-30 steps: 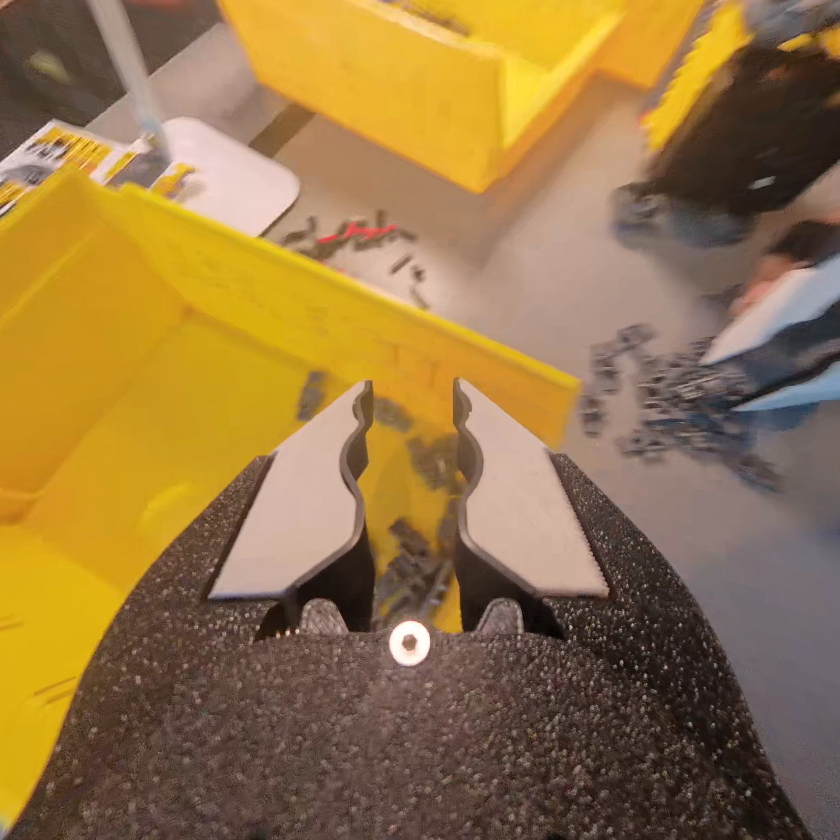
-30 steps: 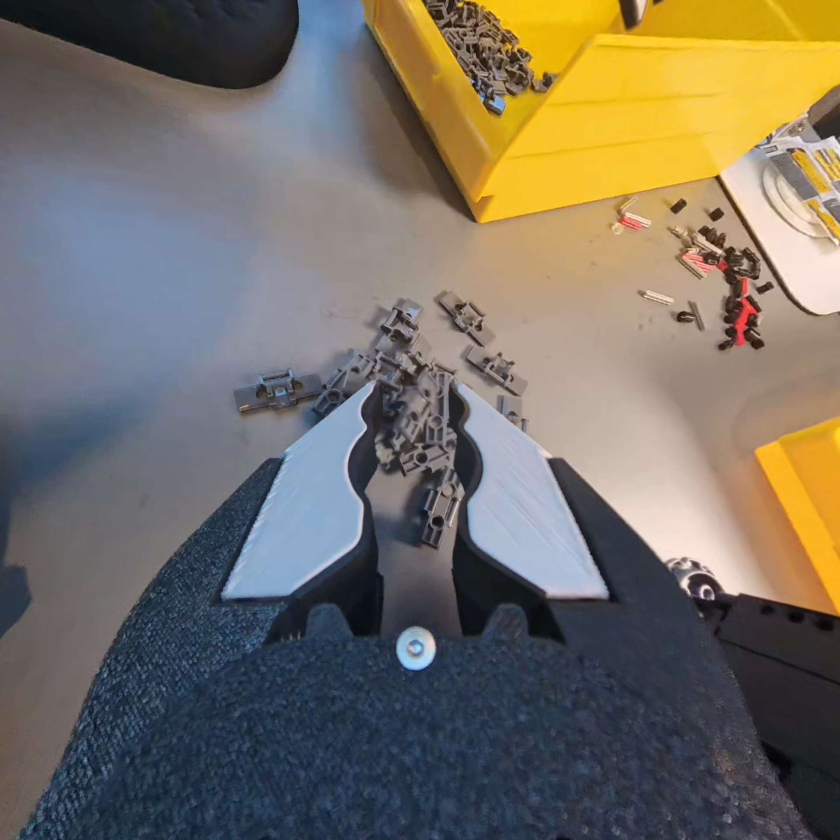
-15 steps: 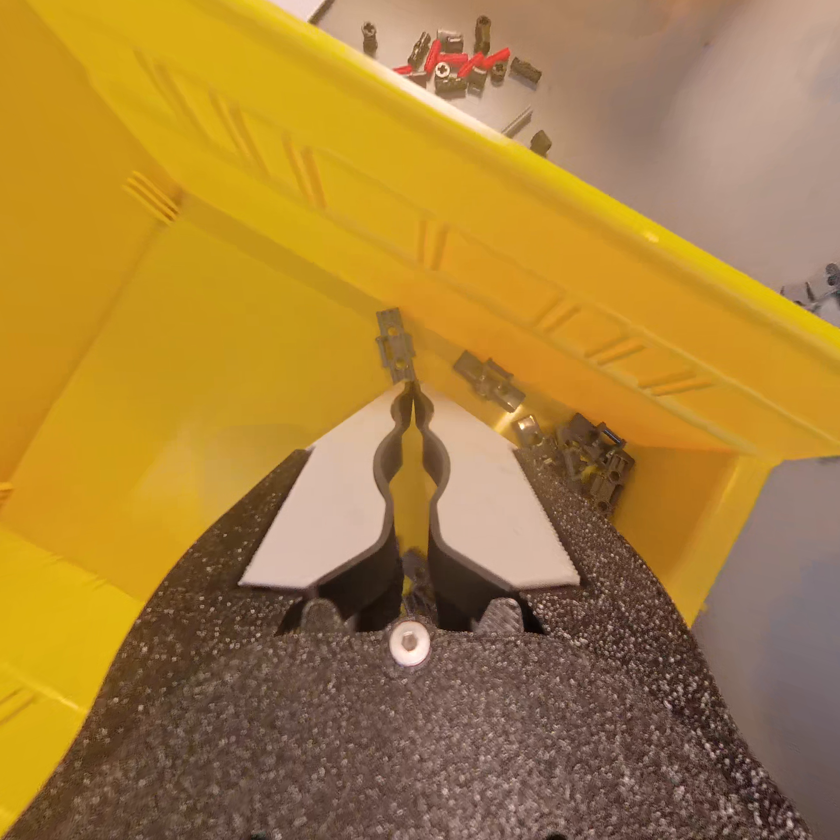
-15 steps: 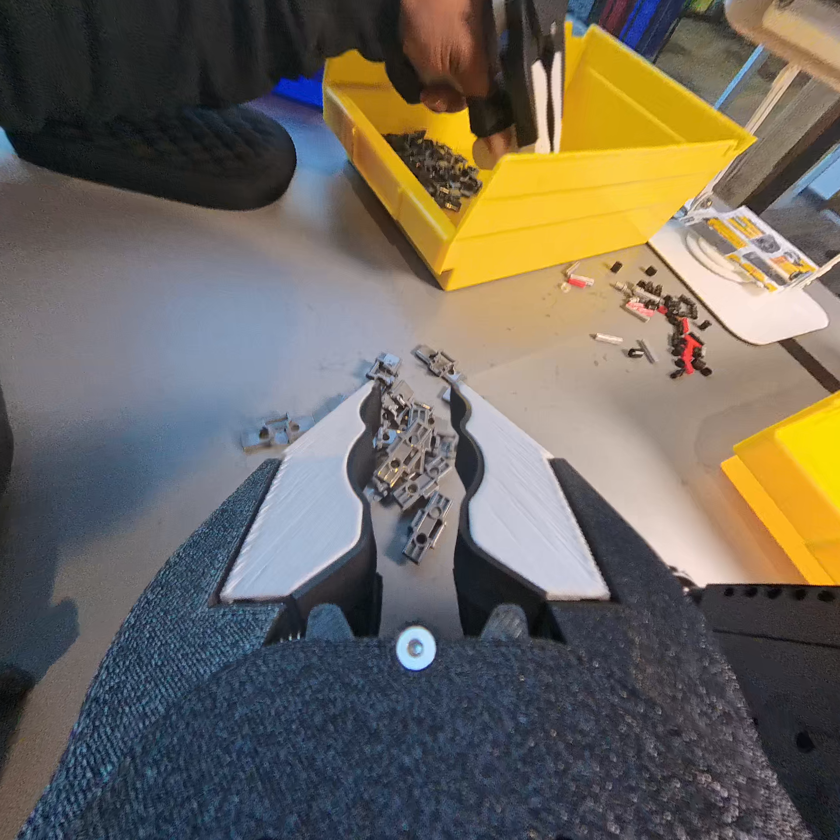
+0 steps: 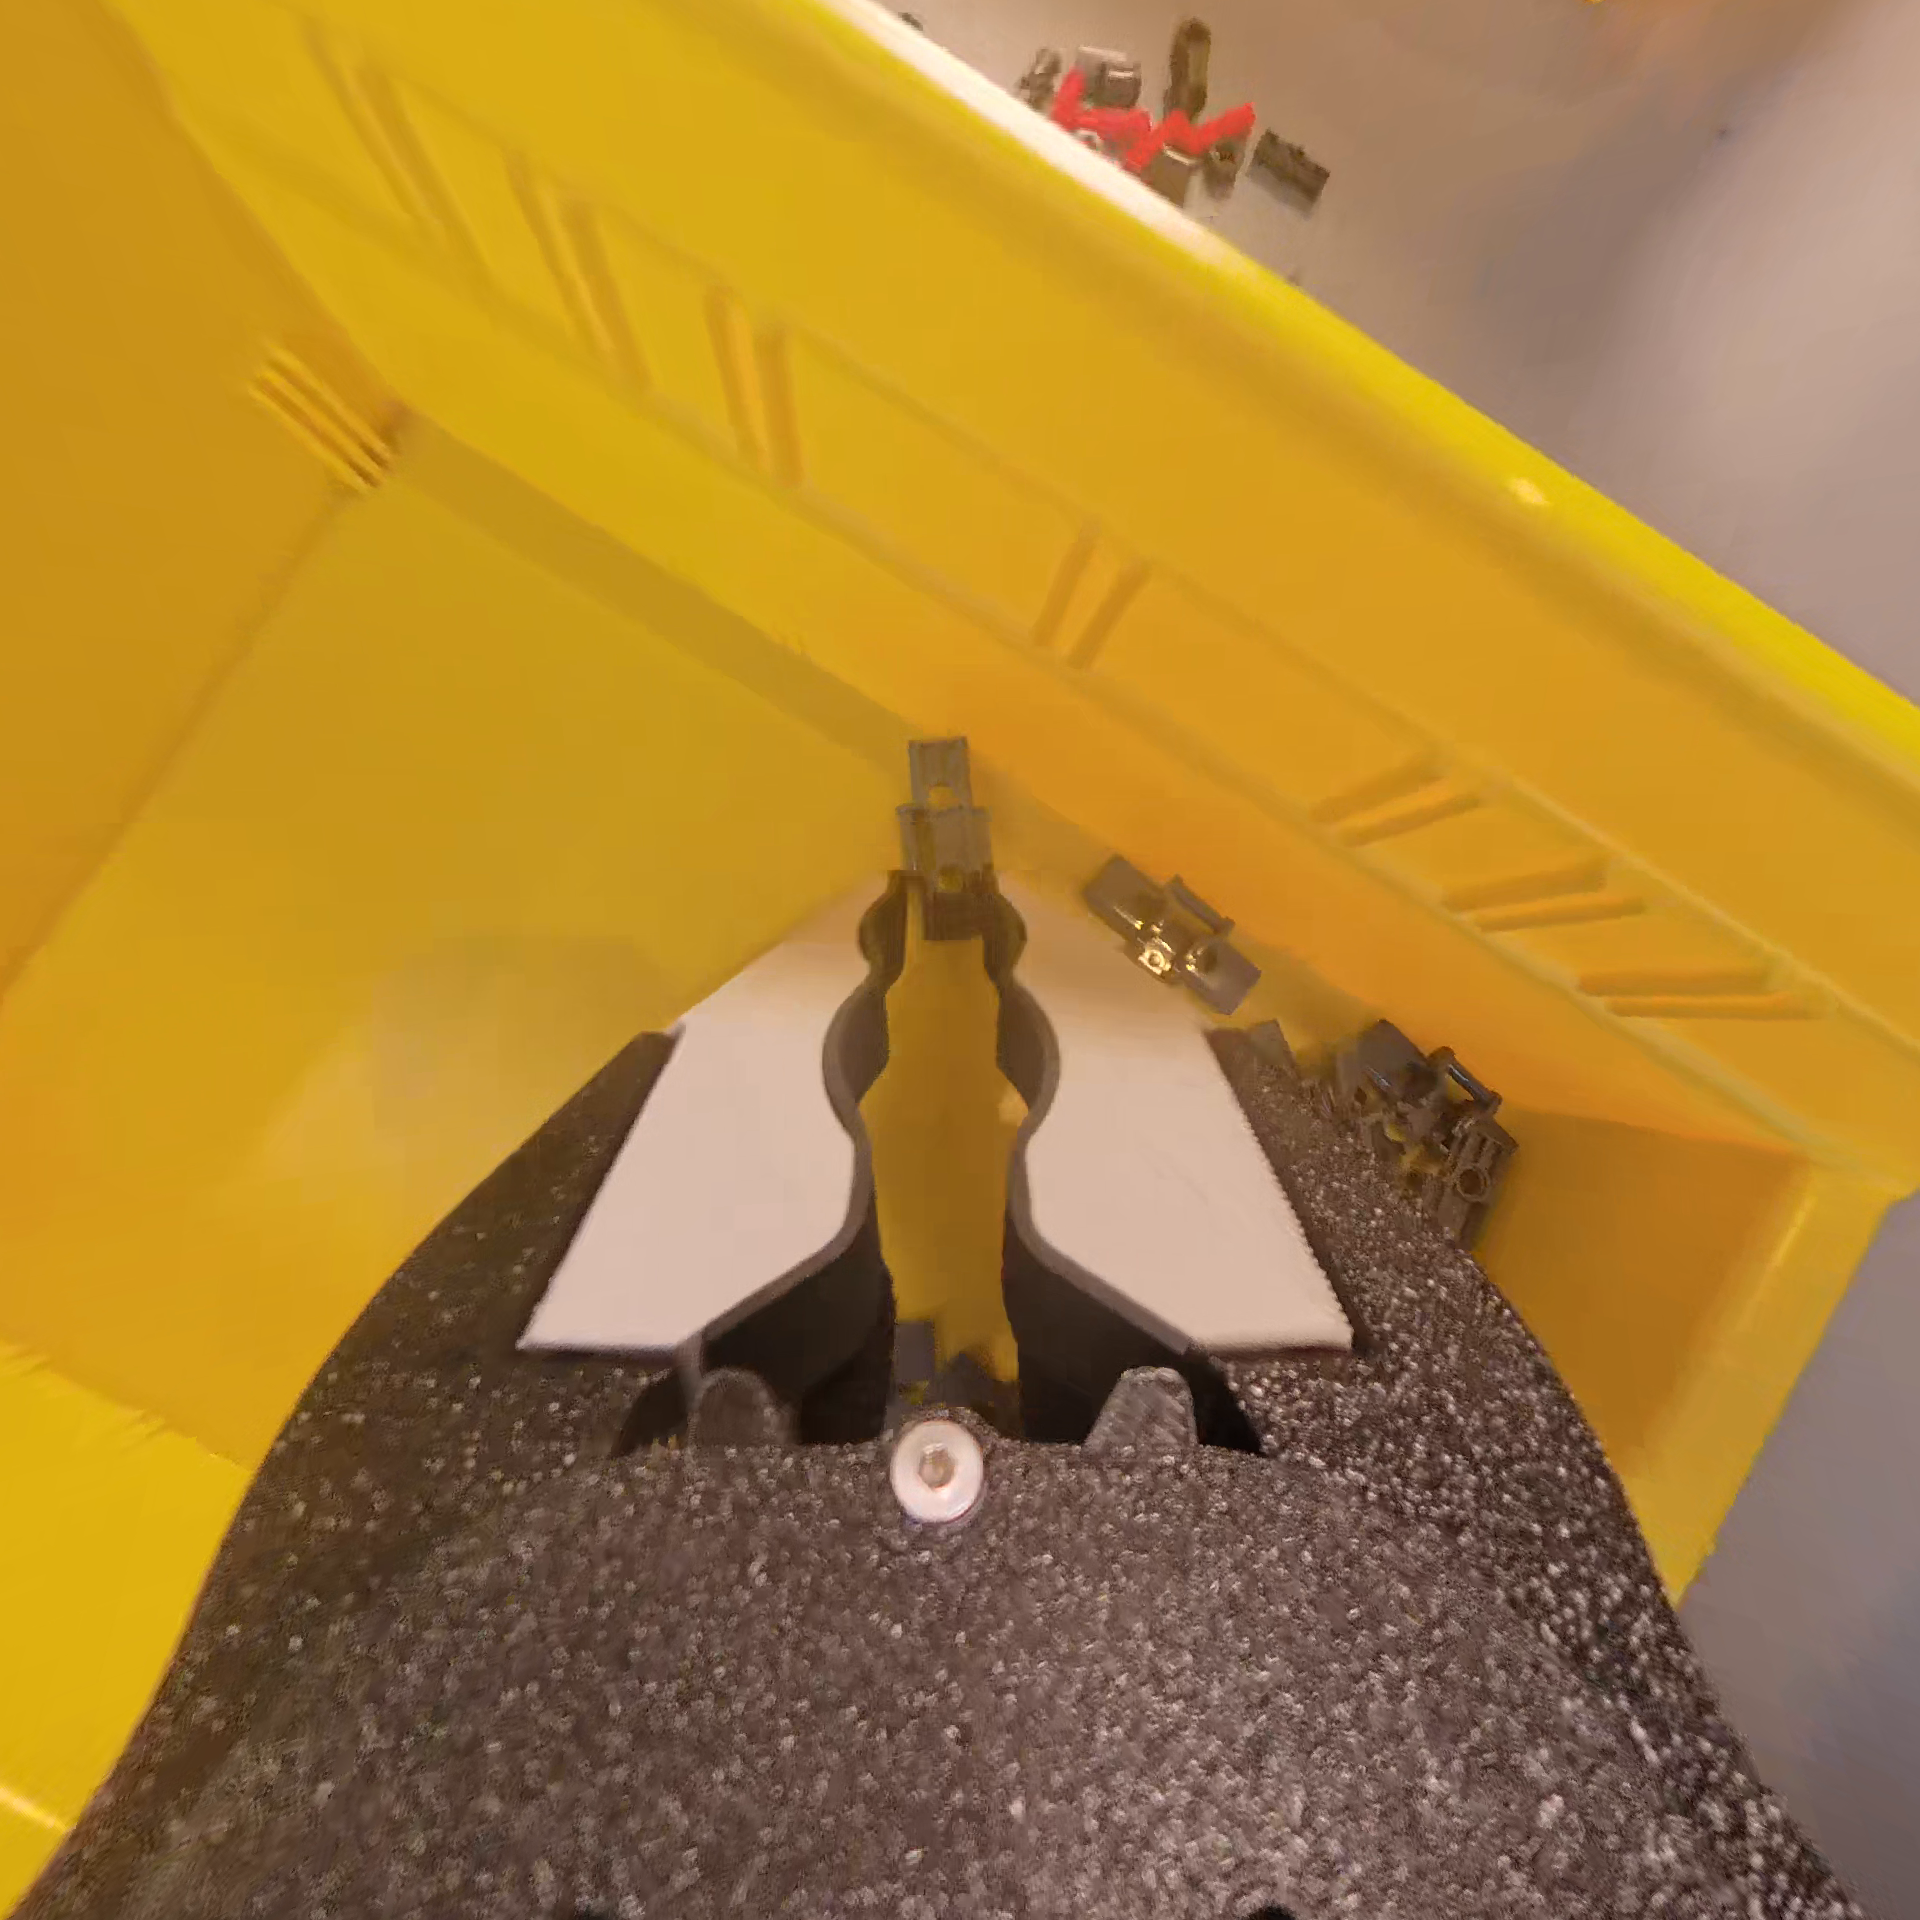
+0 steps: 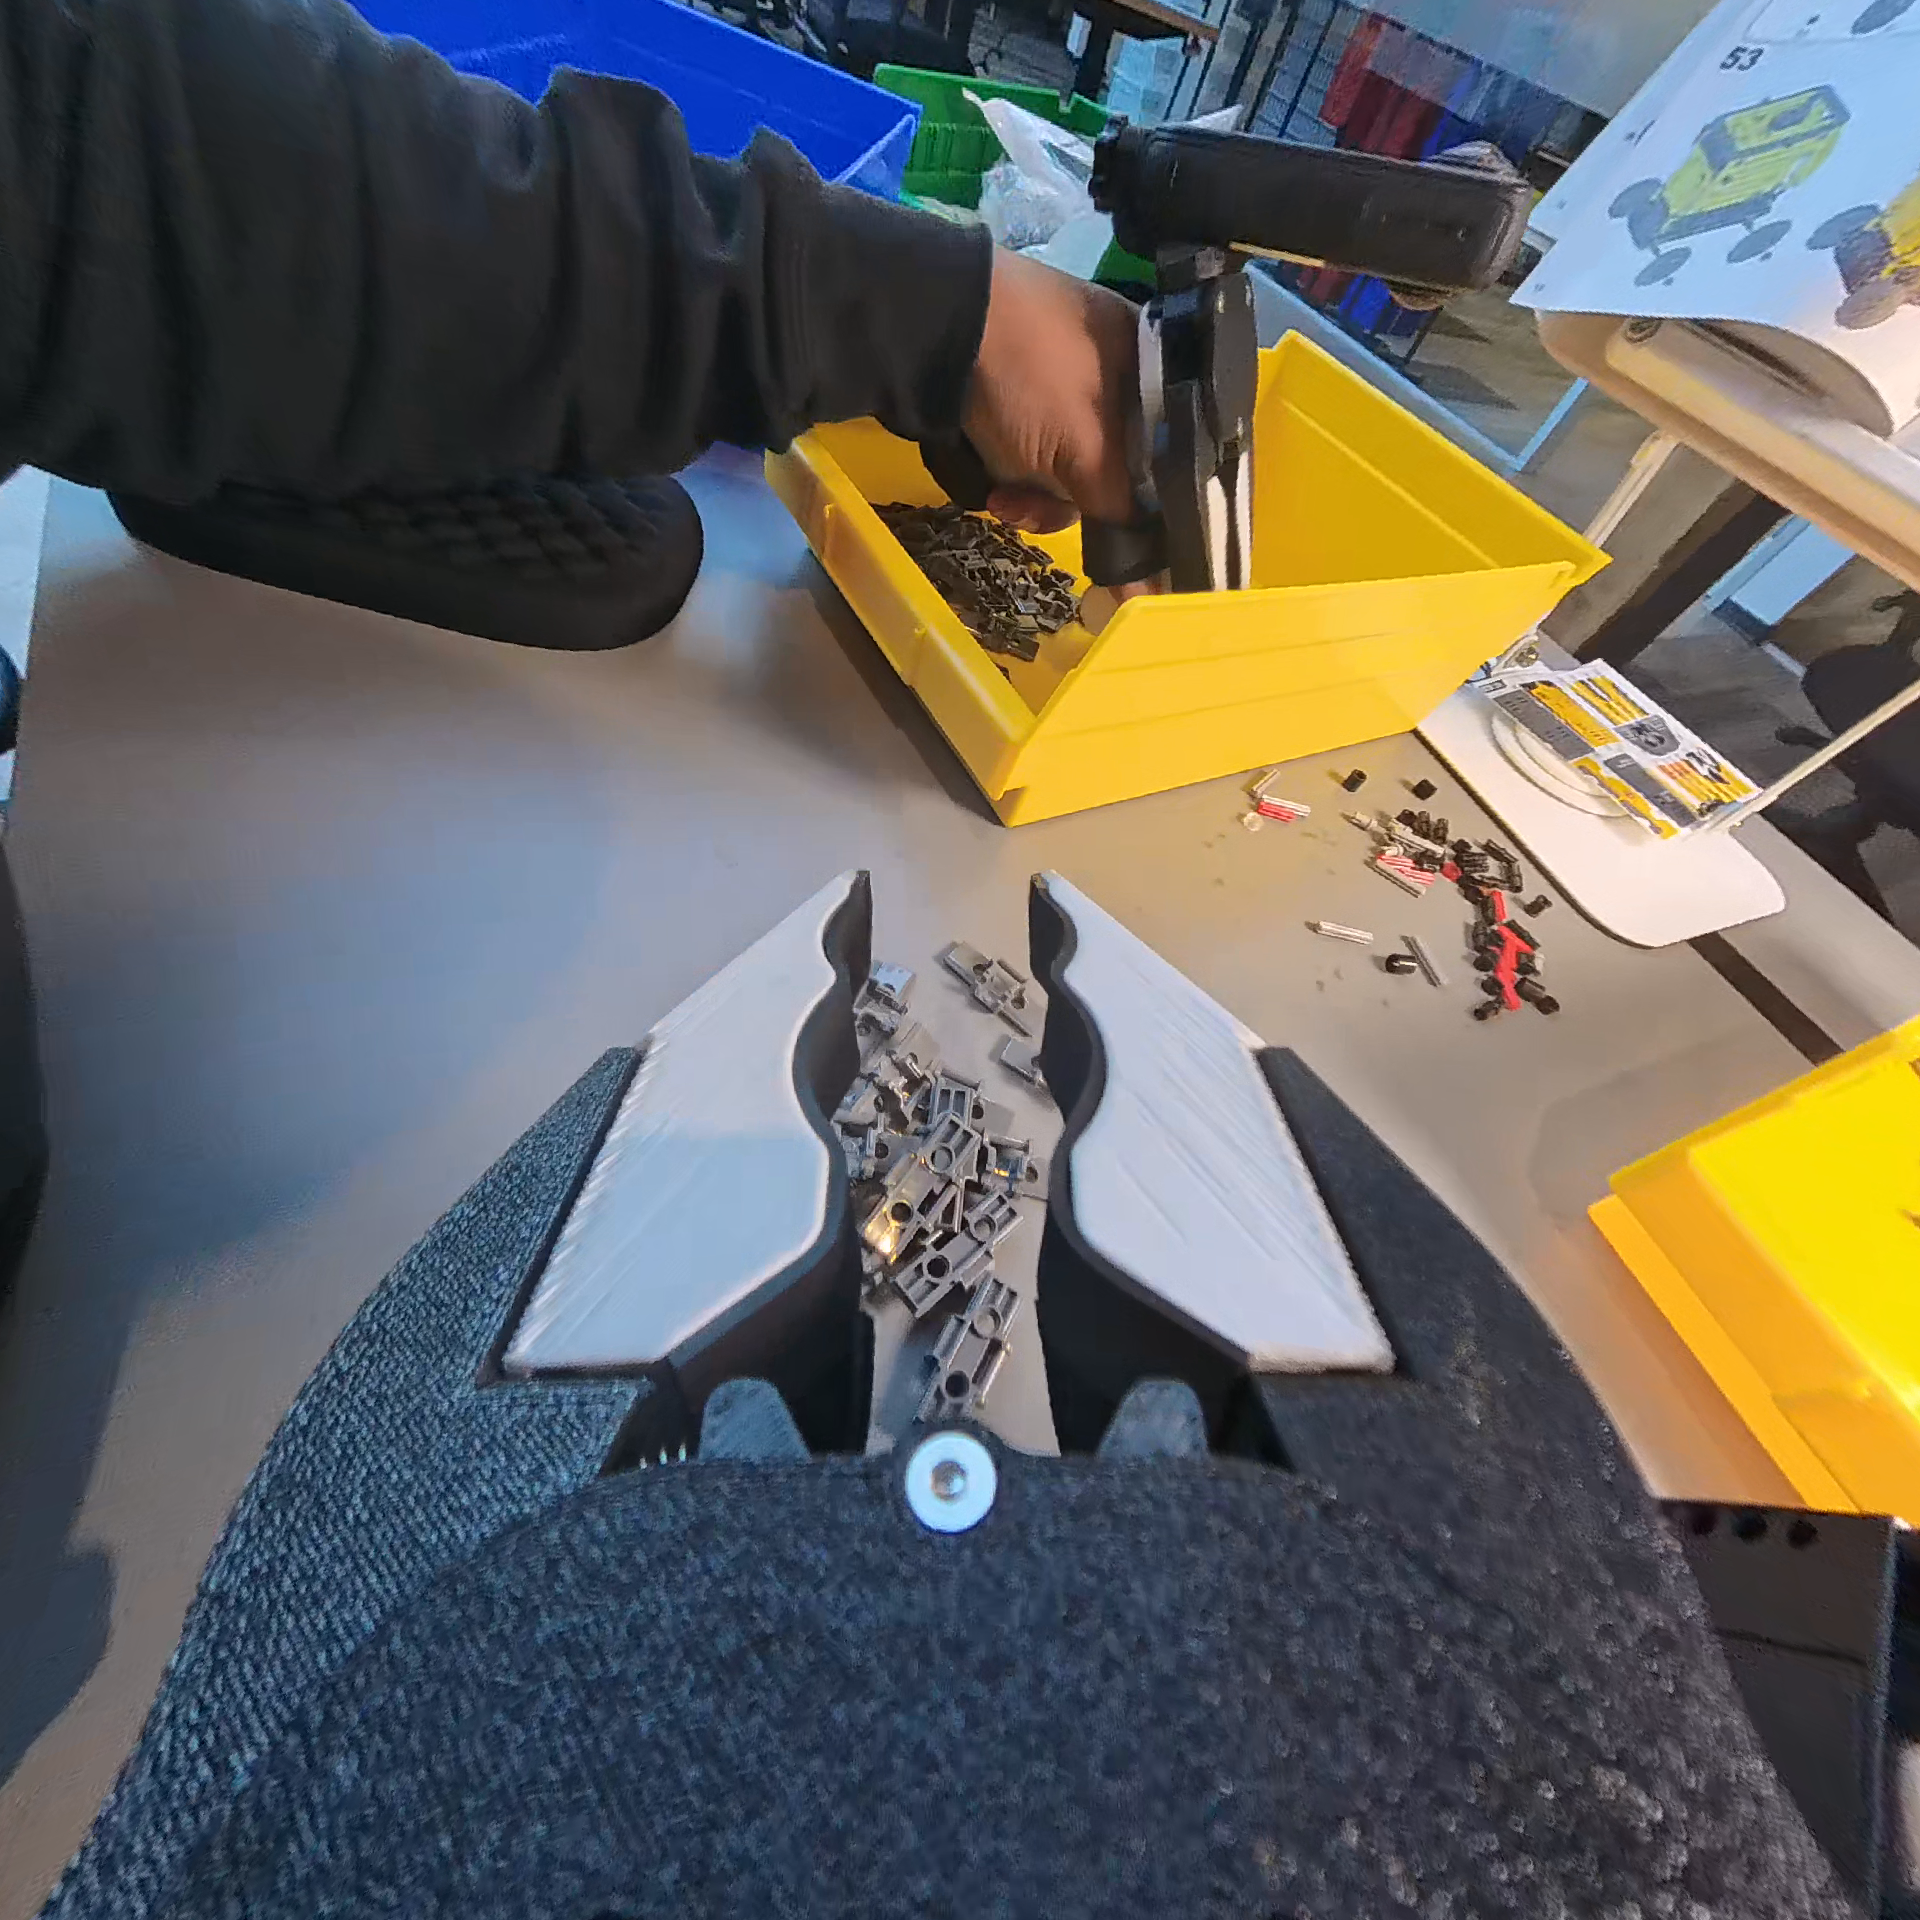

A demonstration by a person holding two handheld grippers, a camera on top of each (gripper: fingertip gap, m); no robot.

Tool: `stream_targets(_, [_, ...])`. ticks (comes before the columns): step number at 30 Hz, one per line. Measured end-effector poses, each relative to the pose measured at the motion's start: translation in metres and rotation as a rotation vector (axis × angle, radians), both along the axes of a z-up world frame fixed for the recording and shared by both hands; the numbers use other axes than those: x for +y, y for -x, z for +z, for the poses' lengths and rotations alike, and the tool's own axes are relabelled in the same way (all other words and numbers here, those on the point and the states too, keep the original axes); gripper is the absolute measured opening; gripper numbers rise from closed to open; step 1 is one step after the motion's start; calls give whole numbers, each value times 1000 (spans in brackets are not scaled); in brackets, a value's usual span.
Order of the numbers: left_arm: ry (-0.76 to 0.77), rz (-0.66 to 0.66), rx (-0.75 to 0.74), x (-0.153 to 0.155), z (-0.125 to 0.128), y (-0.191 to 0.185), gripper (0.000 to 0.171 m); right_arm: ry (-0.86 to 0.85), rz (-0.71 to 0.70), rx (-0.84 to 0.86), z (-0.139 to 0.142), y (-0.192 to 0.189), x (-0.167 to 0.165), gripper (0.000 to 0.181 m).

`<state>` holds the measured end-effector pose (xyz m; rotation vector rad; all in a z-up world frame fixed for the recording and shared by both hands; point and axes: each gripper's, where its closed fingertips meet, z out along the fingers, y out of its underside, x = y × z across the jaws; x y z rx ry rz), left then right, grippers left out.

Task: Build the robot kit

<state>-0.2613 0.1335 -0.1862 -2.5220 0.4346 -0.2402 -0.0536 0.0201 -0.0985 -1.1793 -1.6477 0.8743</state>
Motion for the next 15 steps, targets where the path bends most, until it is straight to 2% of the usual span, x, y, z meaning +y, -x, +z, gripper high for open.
stream_targets(4, [-7,-11,9,-11,11,-1,9,-11,-16,16,5,-4,0,30])
stream_targets(7, [-123,-39,-59,-29,51,-19,8,-38,-24,62,14,-2,1,30])
stream_targets(11, [-241,-247,-349,-83,114,-94,8,-106,-16,111,24,10,-1,38])
stream_targets(15, [-213,-397,-605,-127,132,-164,8,-193,14,192,38,28,-14,55])
